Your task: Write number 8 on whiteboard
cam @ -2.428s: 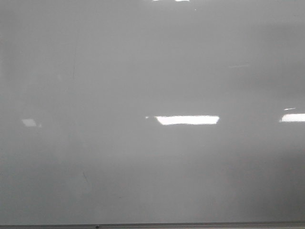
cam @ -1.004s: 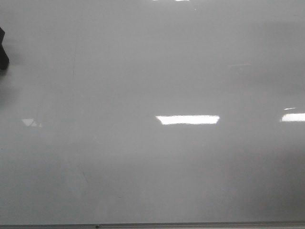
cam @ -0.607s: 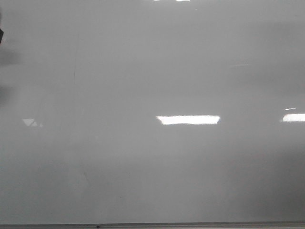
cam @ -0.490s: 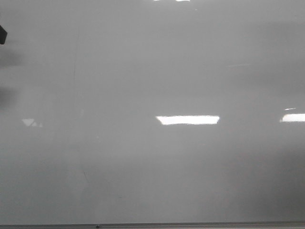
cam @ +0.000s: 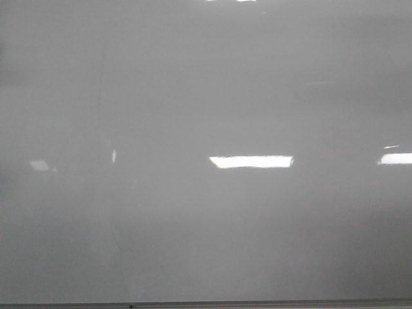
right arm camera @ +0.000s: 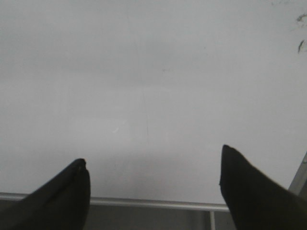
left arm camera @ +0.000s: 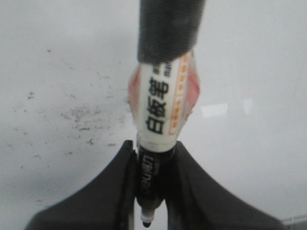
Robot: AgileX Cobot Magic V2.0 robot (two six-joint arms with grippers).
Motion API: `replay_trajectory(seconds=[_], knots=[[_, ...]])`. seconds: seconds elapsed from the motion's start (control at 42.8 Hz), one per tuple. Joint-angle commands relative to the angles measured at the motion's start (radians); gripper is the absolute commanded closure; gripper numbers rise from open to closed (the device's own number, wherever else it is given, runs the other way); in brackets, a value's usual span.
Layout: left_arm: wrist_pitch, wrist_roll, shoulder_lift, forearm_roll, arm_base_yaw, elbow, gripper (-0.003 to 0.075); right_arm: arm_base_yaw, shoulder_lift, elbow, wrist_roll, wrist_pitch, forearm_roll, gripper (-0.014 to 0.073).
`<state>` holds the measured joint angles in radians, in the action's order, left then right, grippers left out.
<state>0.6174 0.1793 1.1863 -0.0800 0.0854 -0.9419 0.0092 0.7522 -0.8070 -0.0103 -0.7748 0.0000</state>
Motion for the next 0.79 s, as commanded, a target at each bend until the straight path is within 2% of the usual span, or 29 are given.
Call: replay_trajectory(seconds=[0.0, 0.093, 0.28, 0.49, 0.77], knots=[[0.096, 0.091, -0.054, -0.023, 0.006, -0.069, 0.0741, -0.004, -0.005, -0.065, 0.01, -0.031, -0.014, 0.0014], [0.267, 0.201, -0.047, -0.088, 0.008, -0.121, 0.0741, 0.0, 0.003, -0.068, 0.01, -0.05, 0.0, 0.0014], [0.414, 0.42, -0.002, -0.25, 0.096, -0.172, 0.0741, 0.046, 0.057, -0.081, 0.136, -0.093, 0.083, 0.0014], [0.435, 0.535, 0.085, -0.255, 0.305, -0.185, 0.0741, 0.131, 0.178, -0.132, 0.336, -0.16, 0.216, 0.0014], [0.421, 0.648, 0.18, -0.251, 0.565, -0.185, 0.0741, 0.296, 0.299, -0.147, 0.746, -0.223, 0.421, 0.0014]])
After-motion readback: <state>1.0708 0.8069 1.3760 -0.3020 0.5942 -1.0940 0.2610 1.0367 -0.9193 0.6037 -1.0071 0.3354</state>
